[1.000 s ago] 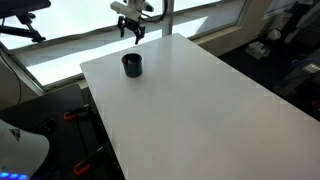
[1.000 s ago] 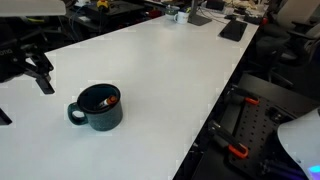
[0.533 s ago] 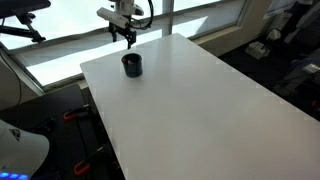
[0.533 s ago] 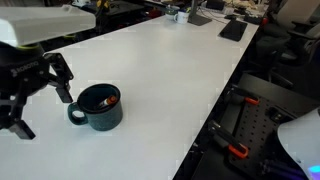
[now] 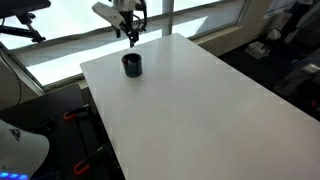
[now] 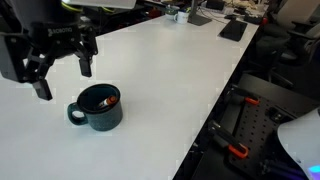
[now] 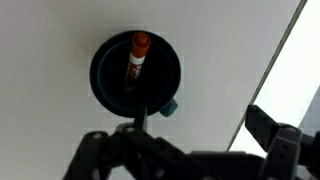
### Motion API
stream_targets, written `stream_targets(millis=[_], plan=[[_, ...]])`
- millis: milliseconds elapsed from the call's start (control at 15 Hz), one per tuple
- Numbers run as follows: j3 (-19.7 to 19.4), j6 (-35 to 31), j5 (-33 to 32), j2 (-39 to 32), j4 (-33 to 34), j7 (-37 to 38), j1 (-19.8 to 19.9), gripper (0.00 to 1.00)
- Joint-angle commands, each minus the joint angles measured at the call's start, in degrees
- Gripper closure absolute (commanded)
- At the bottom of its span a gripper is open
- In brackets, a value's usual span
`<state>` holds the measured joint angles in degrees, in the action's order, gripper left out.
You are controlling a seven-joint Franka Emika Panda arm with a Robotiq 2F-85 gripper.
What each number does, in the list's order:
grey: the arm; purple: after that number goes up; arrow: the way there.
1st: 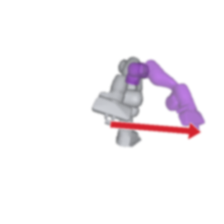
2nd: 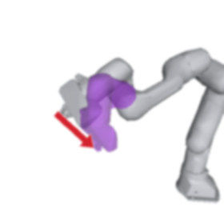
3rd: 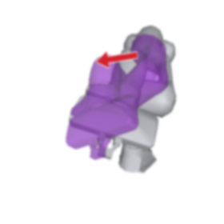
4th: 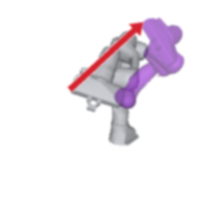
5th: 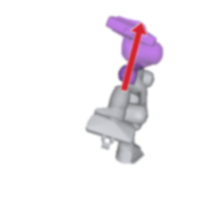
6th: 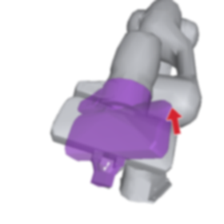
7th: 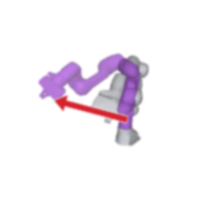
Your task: Place the marker on the table to the right of the mug
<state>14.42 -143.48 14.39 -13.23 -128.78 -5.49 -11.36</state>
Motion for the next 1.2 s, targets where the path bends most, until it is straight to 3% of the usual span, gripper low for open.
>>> stream_targets(millis=[0,400,1133], plan=[[1.3,-0.1,6.1,3.8,-4.2,-3.7,1.9,0.0],[0.5,-0.3,11.7,3.3,-5.6,-6.9,3.3,0.0],[-0.6,0.1,11.6,0.3,-4.2,-6.7,5.8,0.0]])
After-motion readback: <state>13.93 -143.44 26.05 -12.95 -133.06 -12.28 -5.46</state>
